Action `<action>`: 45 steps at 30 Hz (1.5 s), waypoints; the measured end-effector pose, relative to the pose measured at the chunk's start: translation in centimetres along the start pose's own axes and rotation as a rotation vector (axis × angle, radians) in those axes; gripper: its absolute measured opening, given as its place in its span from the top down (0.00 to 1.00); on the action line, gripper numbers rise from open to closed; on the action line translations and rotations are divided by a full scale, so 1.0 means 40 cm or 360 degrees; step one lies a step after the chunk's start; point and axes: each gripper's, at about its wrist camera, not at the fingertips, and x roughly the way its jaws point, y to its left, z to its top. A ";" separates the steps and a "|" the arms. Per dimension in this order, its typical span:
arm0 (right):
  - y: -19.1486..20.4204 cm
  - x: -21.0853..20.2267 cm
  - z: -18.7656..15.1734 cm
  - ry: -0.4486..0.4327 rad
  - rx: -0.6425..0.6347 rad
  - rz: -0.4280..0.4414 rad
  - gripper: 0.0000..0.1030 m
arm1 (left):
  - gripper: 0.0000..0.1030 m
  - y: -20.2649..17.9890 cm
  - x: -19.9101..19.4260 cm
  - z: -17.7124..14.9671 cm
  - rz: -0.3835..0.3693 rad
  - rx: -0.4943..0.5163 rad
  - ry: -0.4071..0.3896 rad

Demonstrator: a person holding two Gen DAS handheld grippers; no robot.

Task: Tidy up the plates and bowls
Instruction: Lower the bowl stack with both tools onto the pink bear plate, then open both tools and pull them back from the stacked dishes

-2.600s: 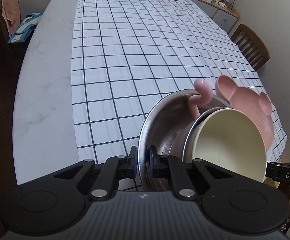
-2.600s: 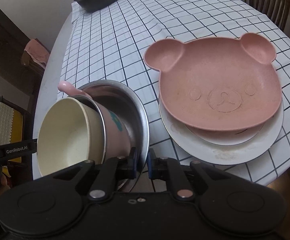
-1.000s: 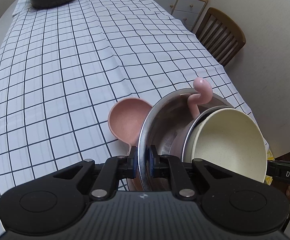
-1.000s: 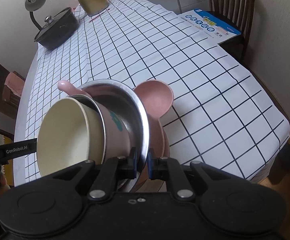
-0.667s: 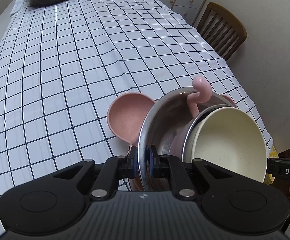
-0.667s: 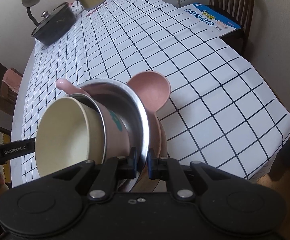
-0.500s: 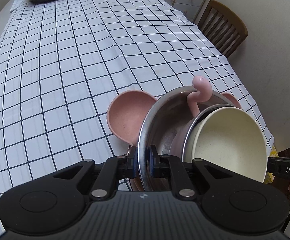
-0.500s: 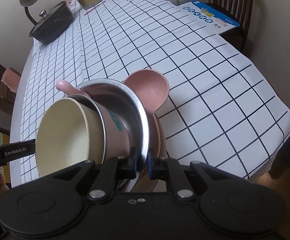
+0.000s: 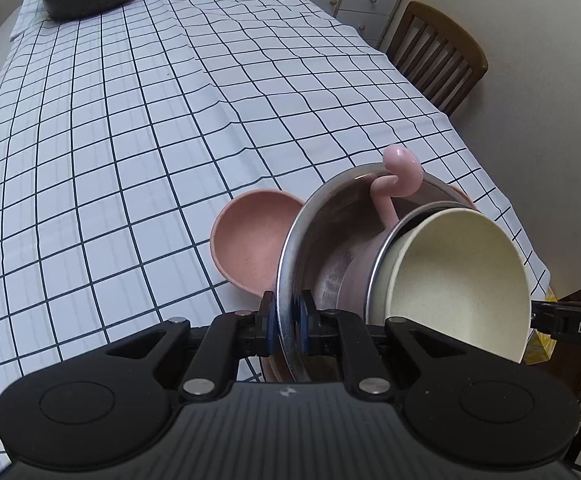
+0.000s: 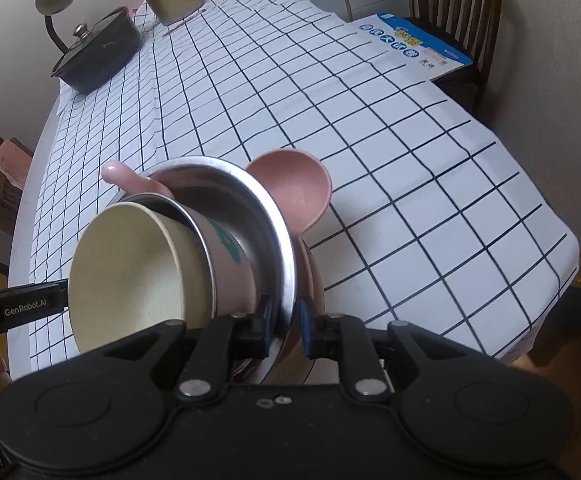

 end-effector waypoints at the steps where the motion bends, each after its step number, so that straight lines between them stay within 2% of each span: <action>1: -0.002 -0.001 0.002 -0.0004 0.0005 -0.0002 0.83 | 0.89 0.000 0.000 0.000 0.0000 -0.0004 0.0002; 6: -0.005 -0.011 0.000 -0.0031 0.0013 -0.0019 0.79 | 0.89 0.004 -0.009 -0.006 0.0002 0.0023 -0.0011; 10: -0.002 -0.023 -0.005 -0.0055 0.0022 -0.0025 0.77 | 0.73 0.015 -0.024 -0.009 0.0018 0.0014 -0.0040; 16: 0.016 -0.060 -0.014 -0.0131 0.0004 -0.0040 0.66 | 0.50 0.035 -0.068 -0.019 0.0034 0.0005 -0.0125; 19: 0.029 -0.083 -0.021 -0.0183 -0.0022 -0.0055 0.61 | 0.48 0.036 -0.096 -0.023 0.0020 0.0030 -0.0171; 24: 0.064 -0.122 -0.040 -0.0282 -0.0087 -0.0075 0.36 | 0.43 0.027 -0.146 -0.040 0.0032 0.0109 -0.0252; 26: 0.083 -0.137 -0.051 -0.0328 -0.0132 -0.0098 0.33 | 0.39 0.022 -0.167 -0.050 0.0034 0.0145 -0.0286; 33: 0.144 -0.193 -0.098 -0.0486 -0.0272 -0.0156 0.17 | 0.38 0.006 -0.246 -0.093 0.0023 0.0244 -0.0413; 36: 0.172 -0.221 -0.122 -0.0574 -0.0321 -0.0152 0.08 | 0.29 0.004 -0.282 -0.116 0.0006 0.0274 -0.0476; 40: 0.212 -0.258 -0.158 -0.0701 -0.0402 -0.0181 0.01 | 0.26 0.001 -0.330 -0.144 -0.0027 0.0295 -0.0549; 43: 0.232 -0.280 -0.184 -0.0775 -0.0440 -0.0193 0.00 | 0.20 0.000 -0.363 -0.164 -0.0052 0.0301 -0.0606; 45: 0.238 -0.290 -0.198 -0.0814 -0.0442 -0.0193 0.00 | 0.13 0.001 -0.380 -0.174 -0.0068 0.0295 -0.0632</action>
